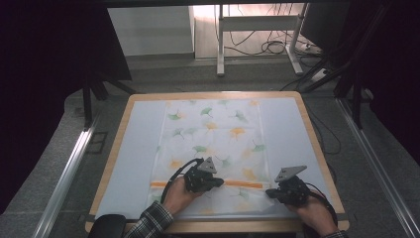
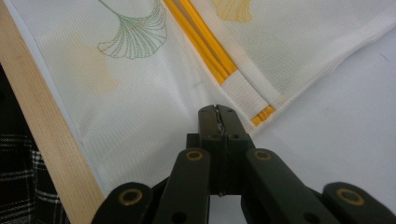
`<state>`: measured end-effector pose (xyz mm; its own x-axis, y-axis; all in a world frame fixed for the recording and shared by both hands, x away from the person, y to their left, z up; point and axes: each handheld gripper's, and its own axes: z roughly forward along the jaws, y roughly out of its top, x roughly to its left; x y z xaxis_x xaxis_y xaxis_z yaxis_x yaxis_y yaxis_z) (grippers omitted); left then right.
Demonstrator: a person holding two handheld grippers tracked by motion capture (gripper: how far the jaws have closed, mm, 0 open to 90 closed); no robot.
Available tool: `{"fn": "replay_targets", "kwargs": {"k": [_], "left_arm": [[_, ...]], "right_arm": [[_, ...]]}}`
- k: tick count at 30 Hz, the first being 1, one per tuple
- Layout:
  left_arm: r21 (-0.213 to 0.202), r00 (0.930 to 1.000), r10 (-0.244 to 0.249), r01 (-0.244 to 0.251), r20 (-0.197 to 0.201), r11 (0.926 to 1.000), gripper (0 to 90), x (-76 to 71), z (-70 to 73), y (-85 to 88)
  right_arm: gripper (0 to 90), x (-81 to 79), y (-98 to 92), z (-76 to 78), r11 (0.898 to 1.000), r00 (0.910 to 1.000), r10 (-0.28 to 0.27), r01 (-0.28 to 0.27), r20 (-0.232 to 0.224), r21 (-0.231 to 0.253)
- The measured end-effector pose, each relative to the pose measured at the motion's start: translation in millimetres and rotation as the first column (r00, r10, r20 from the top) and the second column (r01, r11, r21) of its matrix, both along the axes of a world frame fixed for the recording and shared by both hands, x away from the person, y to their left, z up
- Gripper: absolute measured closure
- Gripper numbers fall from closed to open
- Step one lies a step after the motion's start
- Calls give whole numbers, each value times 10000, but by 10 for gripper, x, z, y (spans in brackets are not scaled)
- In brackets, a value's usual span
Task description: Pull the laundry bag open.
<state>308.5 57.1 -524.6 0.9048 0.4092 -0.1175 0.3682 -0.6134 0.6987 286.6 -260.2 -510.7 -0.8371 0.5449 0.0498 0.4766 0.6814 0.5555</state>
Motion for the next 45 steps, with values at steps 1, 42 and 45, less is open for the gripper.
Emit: {"fn": "replay_targets", "kwargs": {"k": [1,42,45], "left_arm": [[9,10000,26,-26,-7,10000,900,-3,3,12],[557,9951,978,-969,-139,9937,900,-122,51,527],[560,9942,1060,-1050,-162,9929,900,-127,47,584]], "right_arm": [[896,0,0,0,10000,10000,19,-19,17,-4],[896,2,0,0,10000,10000,-1,1,2,3],[896,2,1,0,10000,10000,3,-3,6,0]]}}
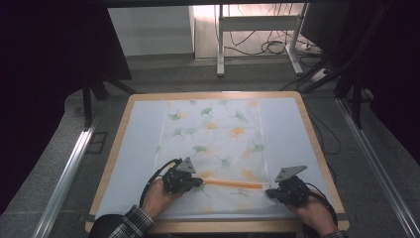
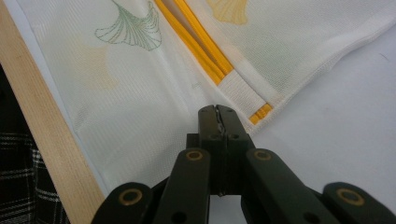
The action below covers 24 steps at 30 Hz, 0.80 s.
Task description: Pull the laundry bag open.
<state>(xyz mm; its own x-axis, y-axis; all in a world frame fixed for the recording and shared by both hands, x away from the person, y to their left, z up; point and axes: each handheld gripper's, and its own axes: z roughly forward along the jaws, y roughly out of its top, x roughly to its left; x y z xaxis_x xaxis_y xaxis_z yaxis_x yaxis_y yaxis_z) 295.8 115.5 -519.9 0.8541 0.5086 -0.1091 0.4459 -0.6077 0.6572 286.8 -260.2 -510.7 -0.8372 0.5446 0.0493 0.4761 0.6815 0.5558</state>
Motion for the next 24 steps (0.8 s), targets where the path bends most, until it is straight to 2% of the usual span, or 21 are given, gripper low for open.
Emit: {"fn": "replay_targets", "kwargs": {"k": [9,18,24], "left_arm": [[-31,9993,363,-363,-77,9993,900,-40,-12,208],[-109,9982,591,-591,-50,9982,900,-75,4,323],[-3,9975,703,-703,-19,9975,900,-96,2,386]], "right_arm": [[896,1,0,0,10000,10000,3,-3,-4,-4],[896,-3,2,1,10000,10000,18,-18,28,-28],[896,-5,4,1,10000,10000,30,-30,72,-43]]}}
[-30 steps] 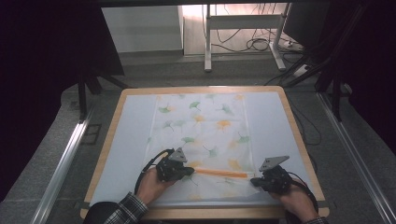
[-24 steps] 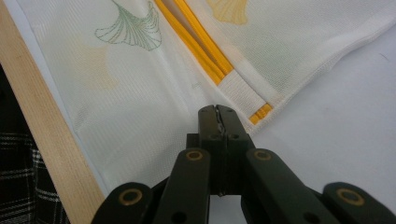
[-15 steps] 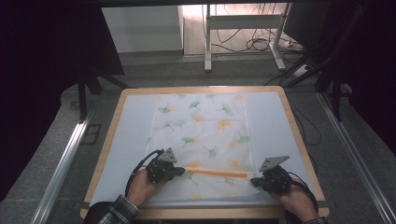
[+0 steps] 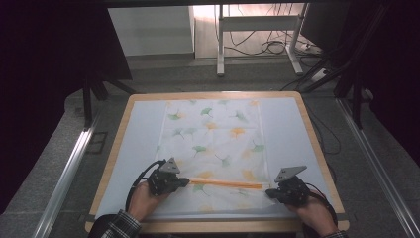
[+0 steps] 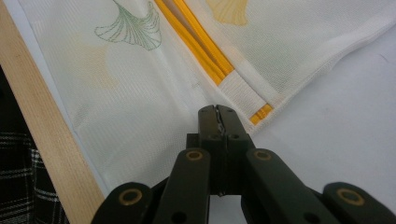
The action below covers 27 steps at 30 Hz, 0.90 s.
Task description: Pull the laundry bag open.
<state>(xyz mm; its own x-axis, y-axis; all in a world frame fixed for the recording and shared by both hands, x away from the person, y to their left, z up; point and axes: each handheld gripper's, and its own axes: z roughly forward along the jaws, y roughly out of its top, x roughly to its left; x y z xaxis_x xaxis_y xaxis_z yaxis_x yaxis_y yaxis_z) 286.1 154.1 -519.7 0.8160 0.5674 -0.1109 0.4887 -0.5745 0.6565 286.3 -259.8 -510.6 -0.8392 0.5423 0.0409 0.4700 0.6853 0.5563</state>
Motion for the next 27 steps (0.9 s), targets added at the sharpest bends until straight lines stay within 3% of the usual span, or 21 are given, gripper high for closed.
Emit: {"fn": "replay_targets", "kwargs": {"k": [16,27], "left_arm": [[153,9992,406,-406,30,9991,900,-53,7,204],[-45,9974,716,-716,-49,9974,900,-90,19,382]], "right_arm": [[896,0,1,0,10000,10000,2,-2,8,-6],[895,1,1,0,10000,10000,2,-2,-14,8]]}}
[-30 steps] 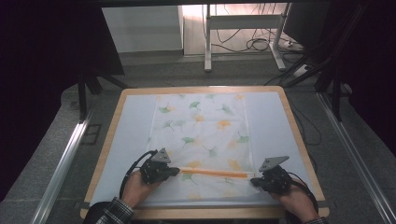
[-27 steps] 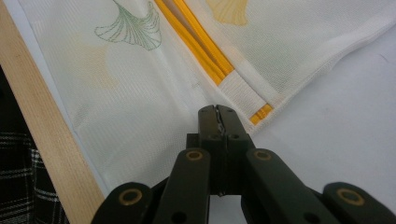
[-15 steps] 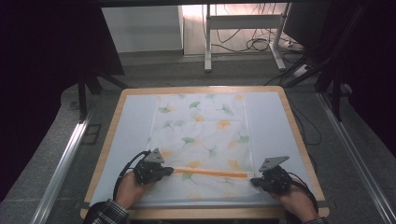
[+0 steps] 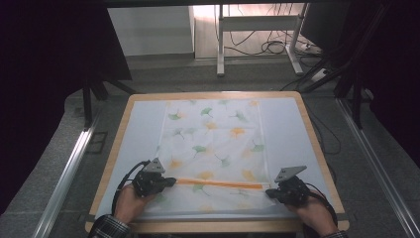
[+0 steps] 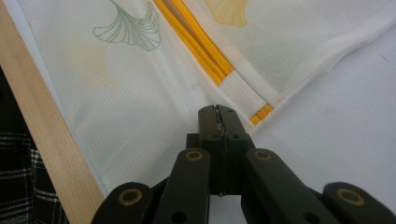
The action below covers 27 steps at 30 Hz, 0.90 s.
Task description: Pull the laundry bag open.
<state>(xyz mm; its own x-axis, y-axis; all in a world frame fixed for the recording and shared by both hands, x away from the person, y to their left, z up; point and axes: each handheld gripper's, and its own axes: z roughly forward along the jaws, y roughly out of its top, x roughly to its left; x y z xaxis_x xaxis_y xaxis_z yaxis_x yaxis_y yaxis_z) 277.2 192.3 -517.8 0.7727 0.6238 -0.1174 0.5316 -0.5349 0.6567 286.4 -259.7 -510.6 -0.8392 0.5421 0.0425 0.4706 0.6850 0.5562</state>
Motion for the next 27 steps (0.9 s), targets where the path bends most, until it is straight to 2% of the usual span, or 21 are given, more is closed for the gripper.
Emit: {"fn": "replay_targets", "kwargs": {"k": [3,6,7,18,27], "left_arm": [[124,10000,55,-55,21,9999,900,-6,0,20],[5,9998,209,-209,-11,9998,900,-15,-4,59],[92,9998,176,-176,1,9998,900,-15,-2,74],[19,9978,654,-654,-83,9979,900,-37,-9,241],[79,9963,850,-849,-156,9964,899,-29,2,300]], "right_arm": [[896,-1,0,0,10000,10000,0,0,10,-5],[896,0,0,0,10000,10000,1,-1,3,1],[896,0,0,0,10000,10000,0,0,0,1],[896,1,0,0,10000,10000,-4,4,-2,4],[896,1,-1,0,10000,10000,-20,20,-25,8]]}}
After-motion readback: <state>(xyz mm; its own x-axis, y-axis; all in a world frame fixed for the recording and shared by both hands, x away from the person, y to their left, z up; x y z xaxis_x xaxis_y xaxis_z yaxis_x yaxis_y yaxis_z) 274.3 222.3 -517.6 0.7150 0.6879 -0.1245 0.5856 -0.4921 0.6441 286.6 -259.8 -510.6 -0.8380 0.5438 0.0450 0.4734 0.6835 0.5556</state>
